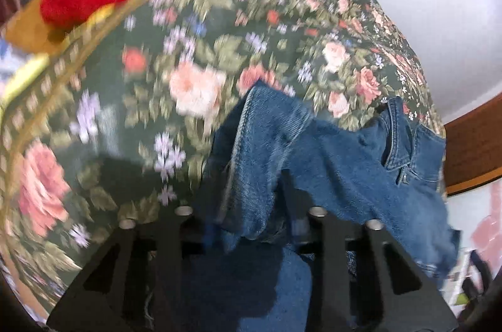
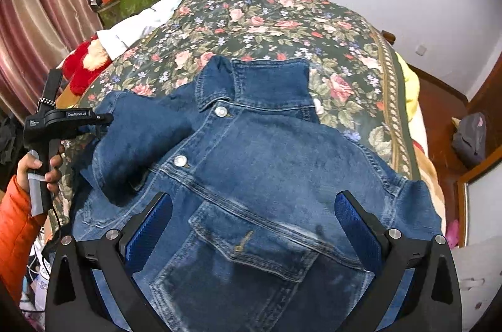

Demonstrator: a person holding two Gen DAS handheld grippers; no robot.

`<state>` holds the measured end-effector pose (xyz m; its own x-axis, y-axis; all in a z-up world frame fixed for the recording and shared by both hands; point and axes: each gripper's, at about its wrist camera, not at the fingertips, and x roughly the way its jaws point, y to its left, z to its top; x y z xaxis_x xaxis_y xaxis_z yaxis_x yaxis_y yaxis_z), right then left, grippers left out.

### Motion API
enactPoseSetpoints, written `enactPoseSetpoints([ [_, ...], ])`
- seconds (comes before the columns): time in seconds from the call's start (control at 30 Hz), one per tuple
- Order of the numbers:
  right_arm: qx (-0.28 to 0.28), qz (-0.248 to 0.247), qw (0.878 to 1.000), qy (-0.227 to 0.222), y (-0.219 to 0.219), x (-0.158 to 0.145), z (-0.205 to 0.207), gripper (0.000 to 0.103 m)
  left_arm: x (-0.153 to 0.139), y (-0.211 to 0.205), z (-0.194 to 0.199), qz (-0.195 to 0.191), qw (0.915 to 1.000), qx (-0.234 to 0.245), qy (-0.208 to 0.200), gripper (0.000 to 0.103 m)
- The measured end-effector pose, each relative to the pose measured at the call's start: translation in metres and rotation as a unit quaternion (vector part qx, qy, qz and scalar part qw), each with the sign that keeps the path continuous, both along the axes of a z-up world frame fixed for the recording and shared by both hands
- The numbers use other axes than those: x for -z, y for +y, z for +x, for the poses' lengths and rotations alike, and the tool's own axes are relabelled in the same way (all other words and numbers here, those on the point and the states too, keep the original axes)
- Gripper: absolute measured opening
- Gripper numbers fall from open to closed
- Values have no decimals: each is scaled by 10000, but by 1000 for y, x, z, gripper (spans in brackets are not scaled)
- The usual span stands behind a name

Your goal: Fold large clothes

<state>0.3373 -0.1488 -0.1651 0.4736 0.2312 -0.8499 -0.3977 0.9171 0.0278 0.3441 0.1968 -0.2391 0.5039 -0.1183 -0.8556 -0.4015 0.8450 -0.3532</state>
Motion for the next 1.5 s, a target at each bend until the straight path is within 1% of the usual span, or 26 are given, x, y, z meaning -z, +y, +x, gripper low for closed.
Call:
enactPoseSetpoints([
  [0.03, 49, 1, 10000, -29, -5, -1, 0, 103, -8, -5, 1, 123, 9998, 108, -86, 12],
  [0.13, 164, 23, 9998, -103, -18, -3, -1, 103, -44, -30, 3, 664, 9961, 389, -440, 10],
  [0.2, 248, 59, 9996, -158, -29, -5, -2, 103, -75, -53, 1, 1048, 9897, 630, -748, 9],
  [0.23, 286, 82, 9994, -179, -33, -5, -3, 103, -90, -64, 2, 1150, 9861, 781, -907, 9],
  [0.33, 416, 229, 9986, -218, -51, -9, -5, 103, -132, -104, 4, 1245, 9751, 1249, -1348, 9],
  [0.4, 530, 334, 9977, -243, -65, -12, -8, 103, -155, -135, 3, 1142, 9675, 1629, -1564, 9],
  [0.47, 626, 410, 9968, -264, -79, -15, -12, 103, -165, -162, 4, 995, 9615, 1970, -1637, 9],
  [0.5, 668, 434, 9964, -278, -85, -17, -13, 103, -167, -181, 6, 890, 9574, 2205, -1639, 9],
  [0.57, 782, 487, 9953, -314, -99, -20, -18, 103, -162, -215, 10, 800, 9508, 2572, -1530, 9],
  [0.63, 895, 534, 9940, -342, -114, -23, -24, 103, -150, -244, 12, 869, 9445, 2849, -1382, 9],
  [0.7, 1037, 556, 9924, -352, -130, -25, -32, 103, -130, -273, 13, 882, 9378, 3157, -1143, 9],
  [0.77, 1158, 558, 9911, -350, -144, -26, -37, 103, -109, -296, 14, 694, 9335, 3412, -861, 9],
  [0.83, 1301, 557, 9894, -326, -158, -24, -43, 103, -94, -313, 10, 529, 9312, 3549, -636, 9],
  [0.9, 1481, 573, 9869, -276, -175, -21, -50, 103, -80, -330, 7, 461, 9273, 3689, -446, 11],
  [0.97, 1640, 619, 9843, -226, -188, -18, -55, 103, -72, -343, -1, 397, 9218, 3842, -320, 17],
  [1.03, 1854, 703, 9800, -147, -205, -12, -62, 103, -69, -351, -6, 282, 9183, 3942, -223, 28],
  [1.07, 1957, 756, 9777, -103, -213, -10, -64, 103, -69, -354, -9, 222, 9166, 3988, -198, 30],
  [1.13, 2173, 903, 9719, 5, -229, -4, -69, 103, -72, -359, -14, 221, 9136, 4054, -227, 41],
  [1.2, 2383, 1052, 9654, 104, -243, 1, -74, 103, -81, -360, -21, 331, 9106, 4106, -344, 45],
  [1.27, 2641, 1192, 9569, 181, -261, 5, -82, 103, -97, -353, -25, 445, 9091, 4103, -576, 47],
  [1.3, 2738, 1241, 9535, 193, -268, 7, -85, 103, -104, -348, -24, 511, 9101, 4056, -686, 55],
  [1.33, 2846, 1287, 9498, 203, -276, 8, -89, 103, -111, -341, -24, 585, 9121, 3980, -792, 66],
  [1.4, 3075, 1359, 9415, 224, -293, 11, -97, 103, -122, -321, -18, 869, 9197, 3684, -1042, 74],
  [1.47, 3311, 1484, 9314, 296, -311, 17, -105, 103, -126, -301, -11, 1260, 9260, 3376, -1124, 74],
  [1.5, 3427, 1573, 9255, 358, -320, 21, -109, 103, -122, -287, -5, 1448, 9307, 3192, -1049, 74],
])
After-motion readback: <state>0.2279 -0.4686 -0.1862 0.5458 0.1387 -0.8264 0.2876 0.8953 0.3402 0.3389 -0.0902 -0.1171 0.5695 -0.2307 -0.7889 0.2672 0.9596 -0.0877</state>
